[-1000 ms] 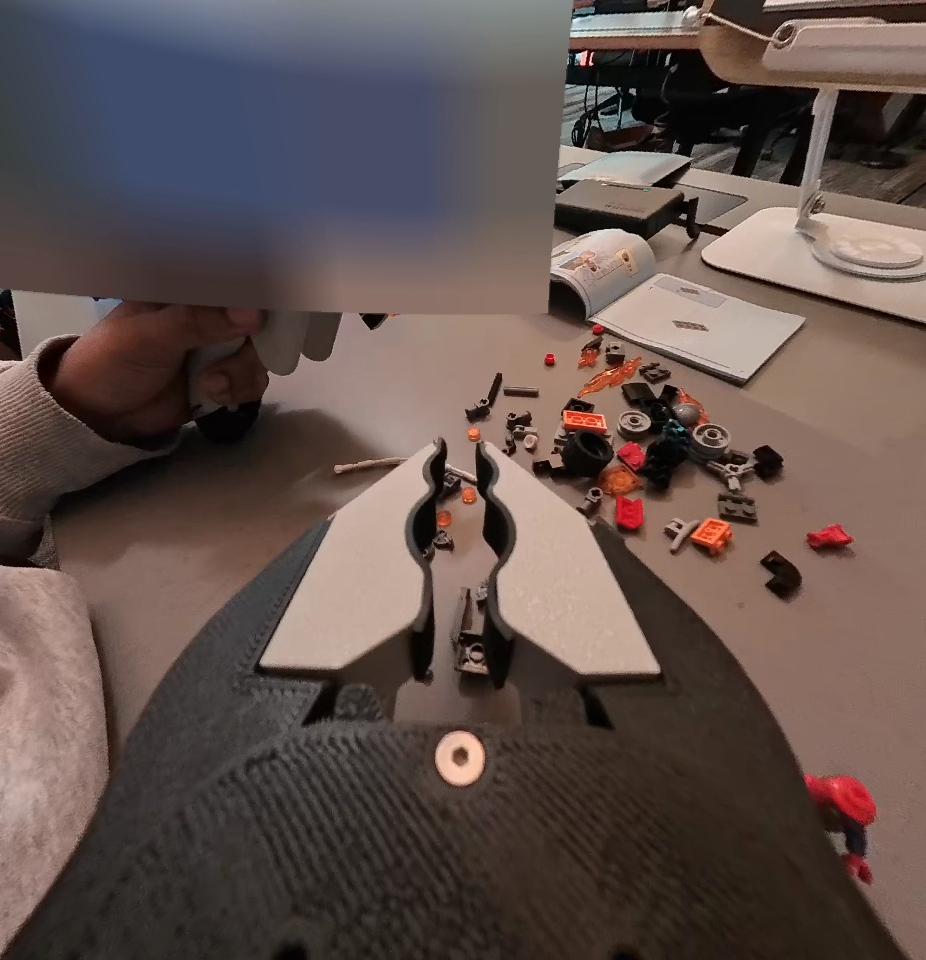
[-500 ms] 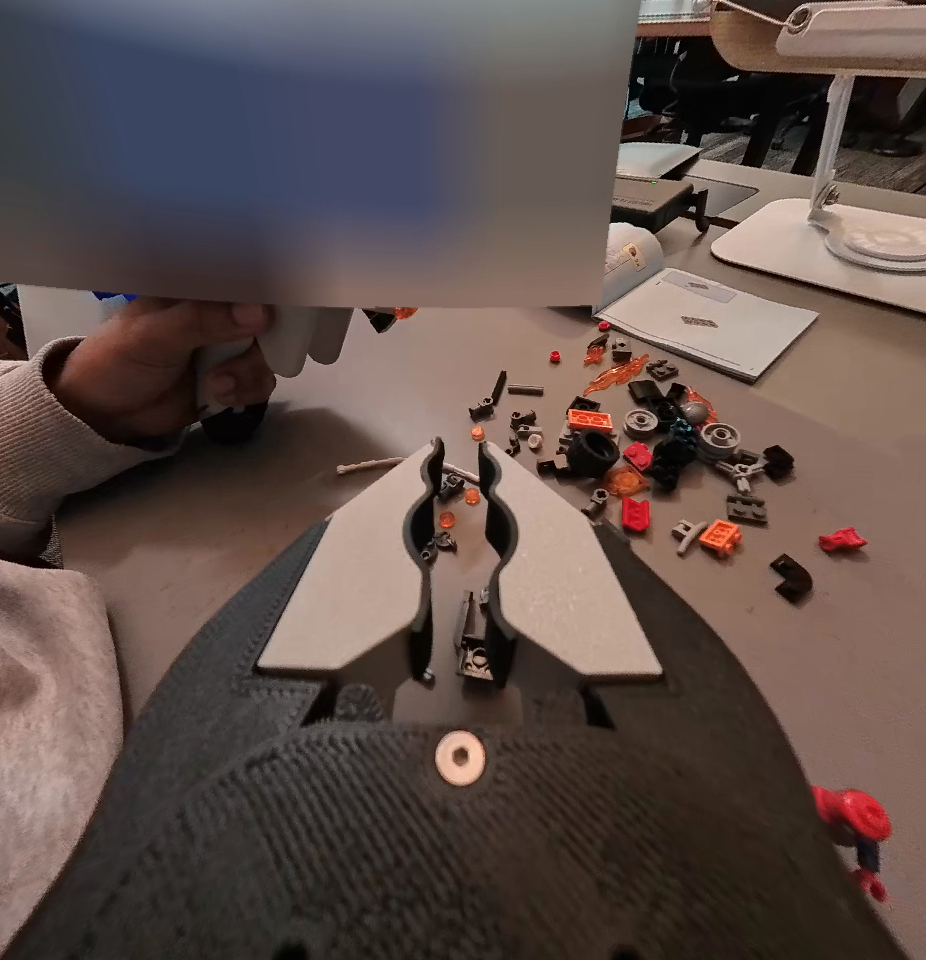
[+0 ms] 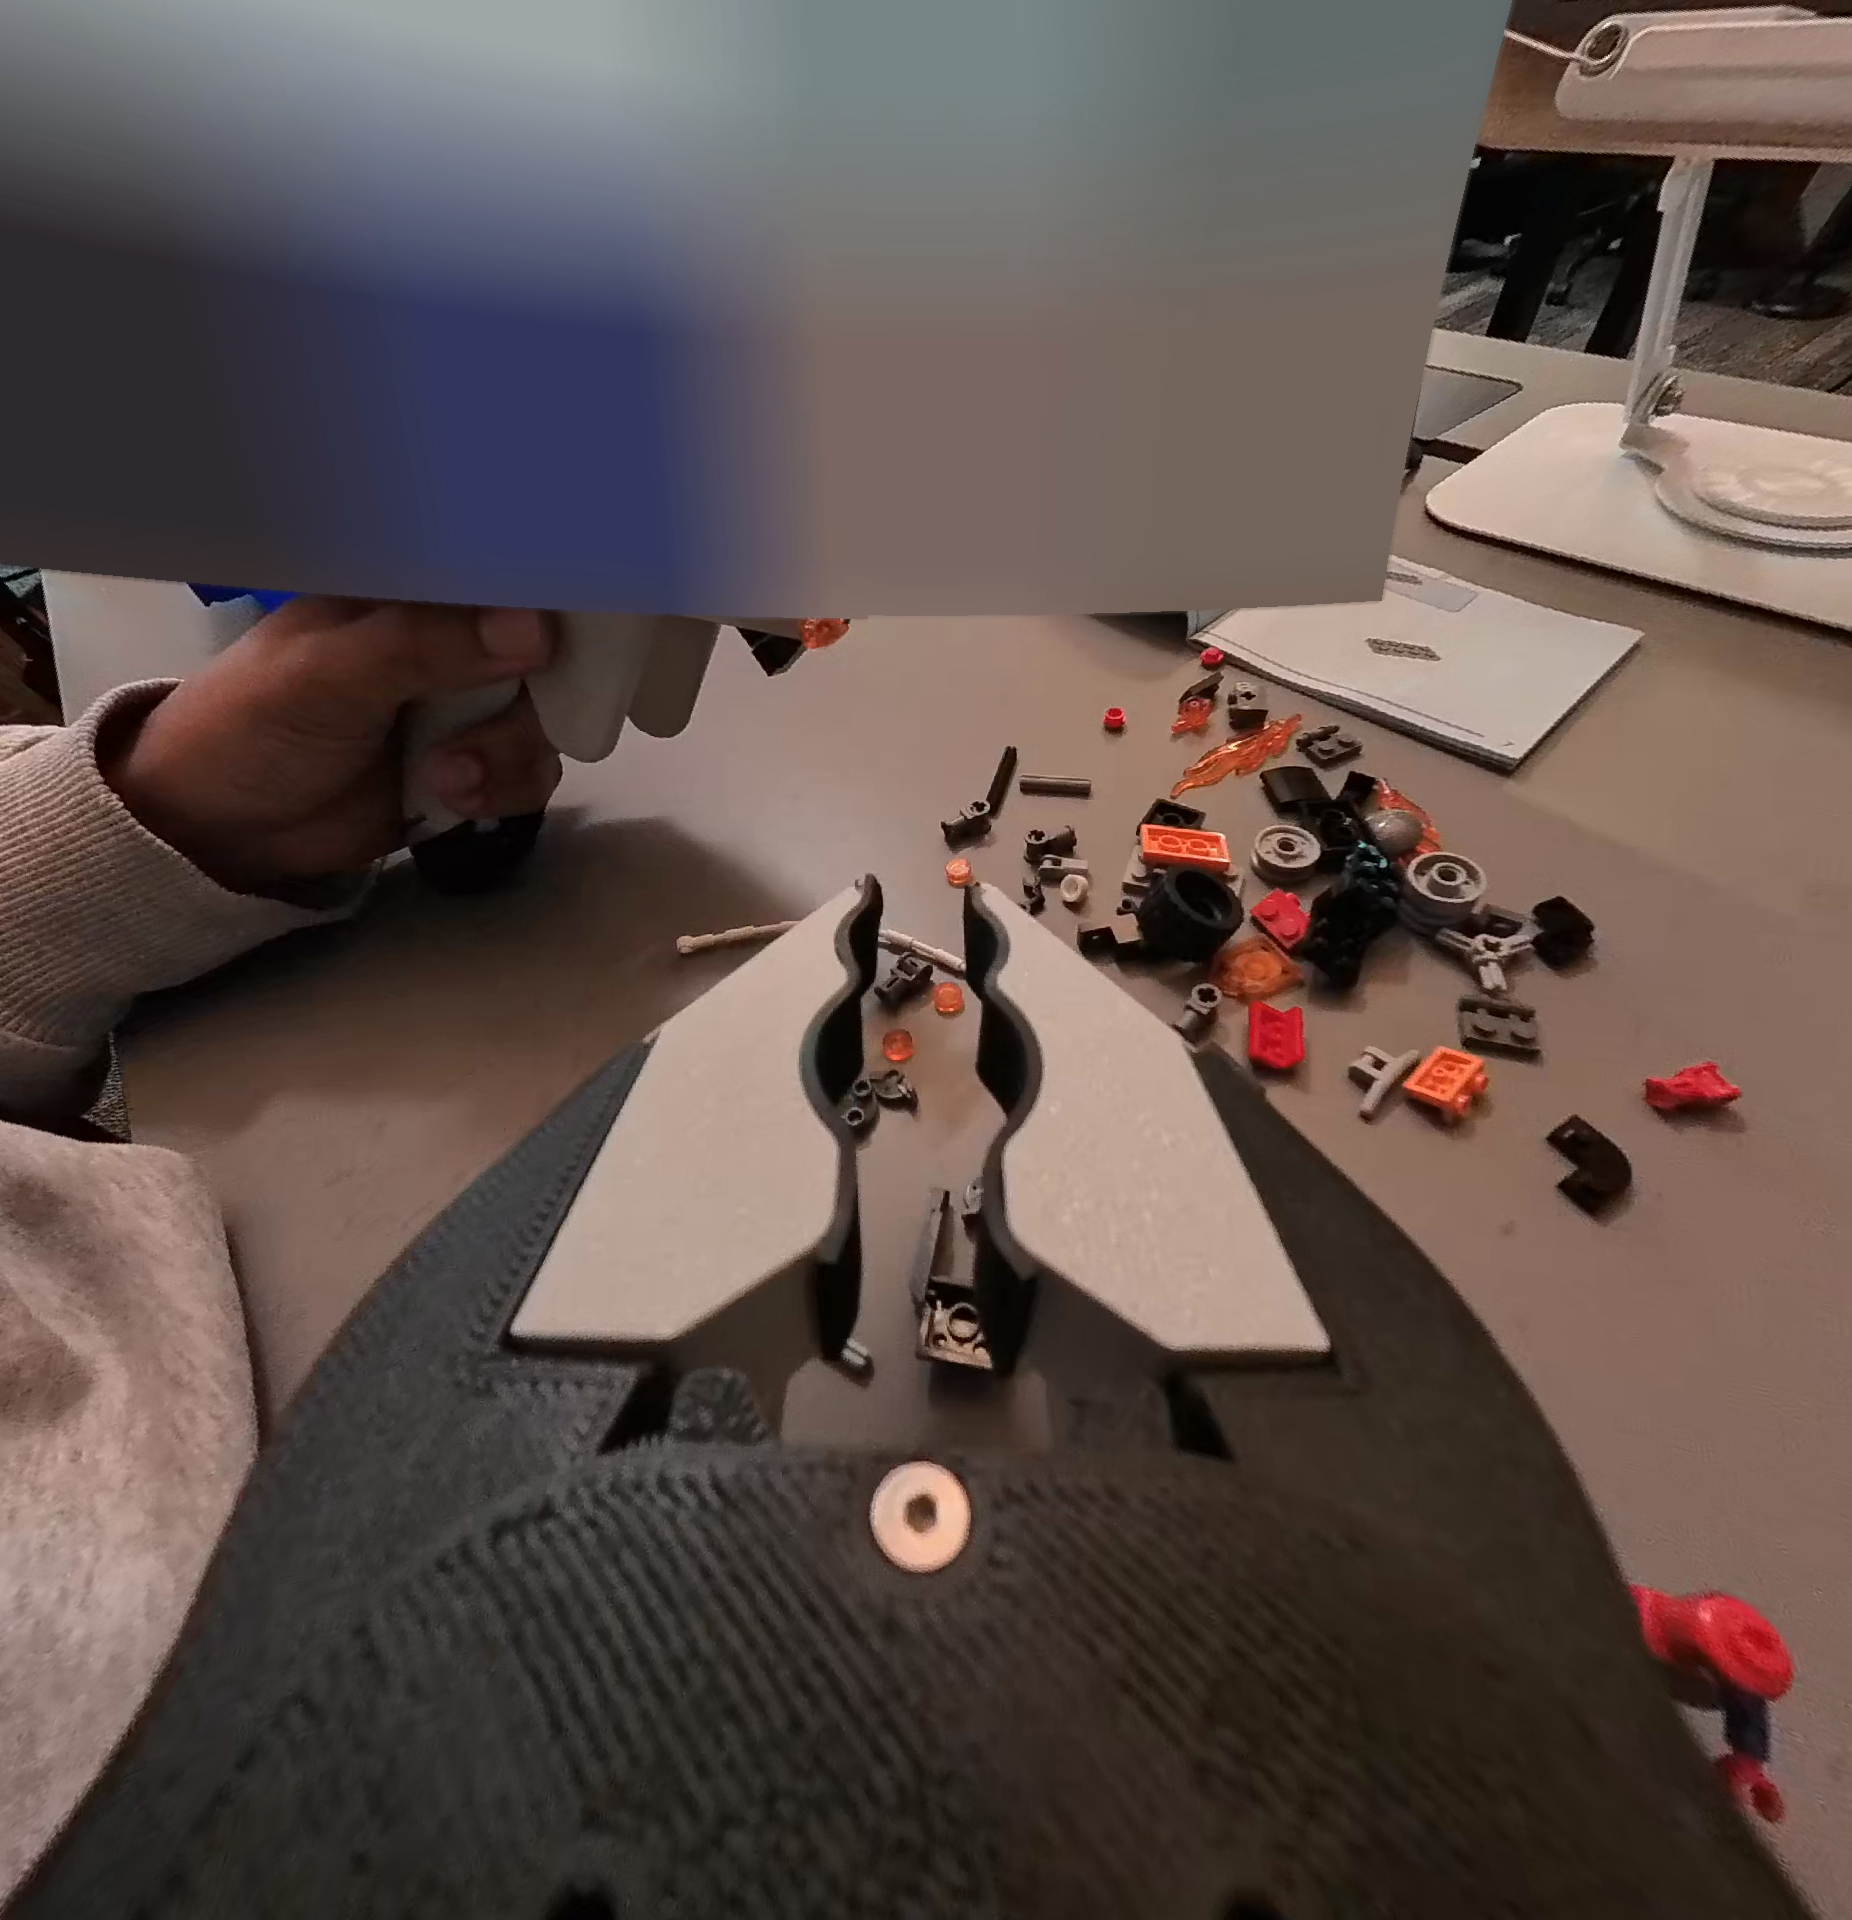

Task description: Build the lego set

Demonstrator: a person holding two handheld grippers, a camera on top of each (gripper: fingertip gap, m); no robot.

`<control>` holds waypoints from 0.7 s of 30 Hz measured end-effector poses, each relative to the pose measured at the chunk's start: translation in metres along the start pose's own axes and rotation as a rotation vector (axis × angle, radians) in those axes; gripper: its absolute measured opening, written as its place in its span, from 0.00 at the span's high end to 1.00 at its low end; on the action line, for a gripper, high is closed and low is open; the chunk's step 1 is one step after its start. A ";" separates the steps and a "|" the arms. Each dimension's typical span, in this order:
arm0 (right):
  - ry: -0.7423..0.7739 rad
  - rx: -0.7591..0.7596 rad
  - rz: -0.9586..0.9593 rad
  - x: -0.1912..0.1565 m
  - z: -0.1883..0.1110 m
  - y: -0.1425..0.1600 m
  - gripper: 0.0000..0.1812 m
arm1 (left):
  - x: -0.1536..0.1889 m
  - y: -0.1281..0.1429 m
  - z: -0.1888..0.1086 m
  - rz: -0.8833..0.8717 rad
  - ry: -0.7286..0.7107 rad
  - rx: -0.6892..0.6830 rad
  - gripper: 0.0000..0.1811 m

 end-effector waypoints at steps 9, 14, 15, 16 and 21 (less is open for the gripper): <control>0.001 -0.003 -0.001 0.000 -0.001 0.000 0.92 | 0.000 0.000 0.000 -0.006 0.008 0.000 0.97; 0.001 -0.006 -0.001 0.000 -0.001 0.000 0.91 | 0.000 -0.001 0.000 -0.021 0.019 0.007 0.97; 0.001 -0.007 -0.001 0.000 -0.001 0.000 0.91 | 0.000 -0.001 0.000 -0.024 0.020 0.009 0.97; 0.001 -0.007 -0.001 0.000 -0.001 0.001 0.91 | -0.001 -0.001 -0.001 -0.026 0.021 0.010 0.97; -0.001 -0.008 -0.003 -0.001 -0.001 0.001 0.91 | -0.001 0.001 0.001 -0.056 0.037 -0.006 0.97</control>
Point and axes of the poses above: each gripper's, where its closed fingertips meet, z out along the fingers, y out of its underside, x = y × z across the jaws, the point moved 5 cm from there along -z, back along the fingers, and after that the axes turned 11 degrees about -x, right-handed, at the moved point
